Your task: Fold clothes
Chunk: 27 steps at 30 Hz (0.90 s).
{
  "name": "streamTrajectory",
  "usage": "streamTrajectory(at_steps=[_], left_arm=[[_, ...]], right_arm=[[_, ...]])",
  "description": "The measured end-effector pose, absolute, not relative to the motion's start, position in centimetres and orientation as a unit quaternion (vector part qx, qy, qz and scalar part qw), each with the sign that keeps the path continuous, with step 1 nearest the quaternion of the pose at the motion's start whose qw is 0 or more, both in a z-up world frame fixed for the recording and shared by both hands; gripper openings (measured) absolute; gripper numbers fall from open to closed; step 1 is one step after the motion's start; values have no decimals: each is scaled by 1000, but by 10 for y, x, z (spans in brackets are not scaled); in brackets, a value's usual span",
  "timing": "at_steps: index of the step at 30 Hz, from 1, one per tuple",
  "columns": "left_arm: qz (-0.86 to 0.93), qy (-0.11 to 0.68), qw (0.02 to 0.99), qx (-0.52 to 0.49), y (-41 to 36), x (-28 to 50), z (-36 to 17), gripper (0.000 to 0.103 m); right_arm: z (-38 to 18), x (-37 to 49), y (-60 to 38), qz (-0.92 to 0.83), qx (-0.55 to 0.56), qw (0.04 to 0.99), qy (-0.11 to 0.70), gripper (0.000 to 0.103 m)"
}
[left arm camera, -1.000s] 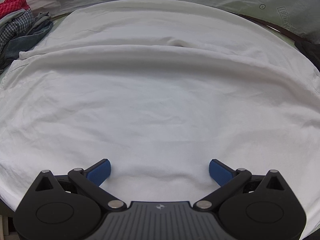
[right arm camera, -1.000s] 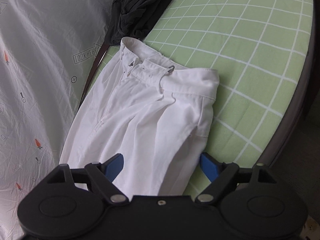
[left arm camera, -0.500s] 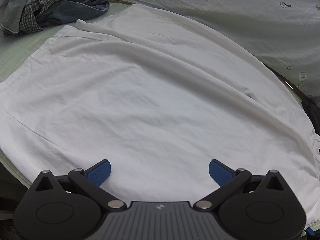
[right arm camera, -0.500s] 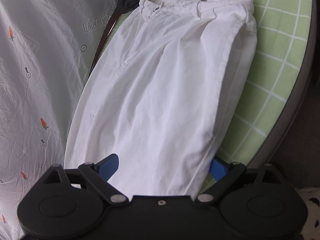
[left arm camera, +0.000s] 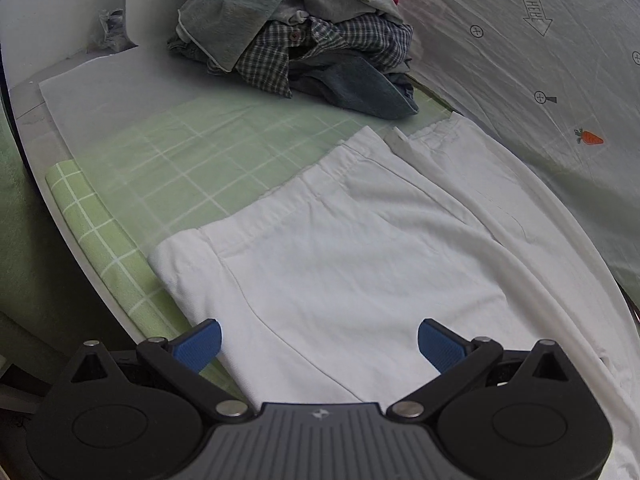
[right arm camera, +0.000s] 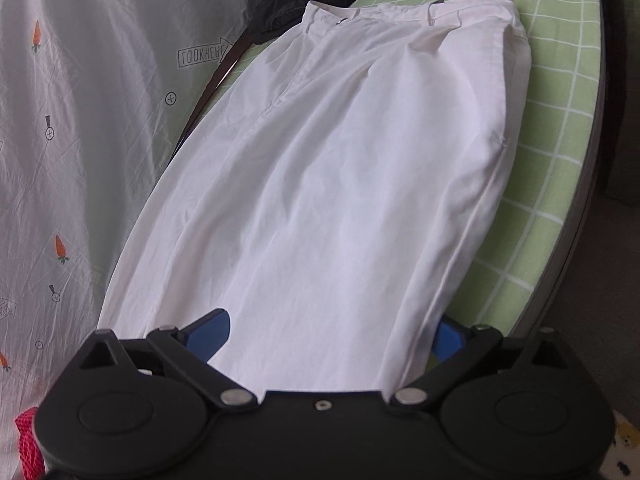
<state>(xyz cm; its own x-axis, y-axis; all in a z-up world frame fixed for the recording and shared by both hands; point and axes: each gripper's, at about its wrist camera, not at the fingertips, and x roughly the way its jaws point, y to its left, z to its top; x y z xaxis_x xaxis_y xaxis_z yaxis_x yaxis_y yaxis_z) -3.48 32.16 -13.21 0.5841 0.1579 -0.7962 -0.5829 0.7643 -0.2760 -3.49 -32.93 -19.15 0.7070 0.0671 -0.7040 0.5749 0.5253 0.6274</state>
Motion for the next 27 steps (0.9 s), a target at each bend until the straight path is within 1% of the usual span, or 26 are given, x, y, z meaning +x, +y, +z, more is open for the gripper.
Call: streamTrajectory(at_steps=[7,9,11,12,13,15,16,17,19,24,27], left_arm=[[272,393,839,-260,361,-39,-134,101],[261,401,838,-264,363,-38,-138,95],[250,412,836,-262,363,-34,-143,85],[250,417,836,-254,362,-33,-145,82],[250,423,836,-246,361,-31,-147,77],[255,428,837,-227,359,-29,-147,64],[258,431,836,-220,359,-28,-148,50],[262,433,835,-214,358,-27,-149,39],[266,436,834,-210,359,-27,-151,30],[268,431,831,-229,364,-28,-153,29],[274,429,829,-231,363,-27,-153,29]], right_arm=[[-194,-45,-317,-195,462,804,321,103],[-194,-42,-313,-206,460,804,316,103],[-194,-39,-311,-213,456,804,315,103],[-194,-38,-310,-216,454,805,315,103],[-194,-38,-309,-218,454,805,314,103],[-195,-39,-309,-222,458,803,308,103],[-196,-39,-309,-224,461,803,306,103],[-196,-40,-308,-225,463,802,303,103],[-197,-42,-308,-229,470,799,296,103],[-198,-44,-310,-237,482,795,282,103],[-201,-49,-319,-253,523,773,254,103]])
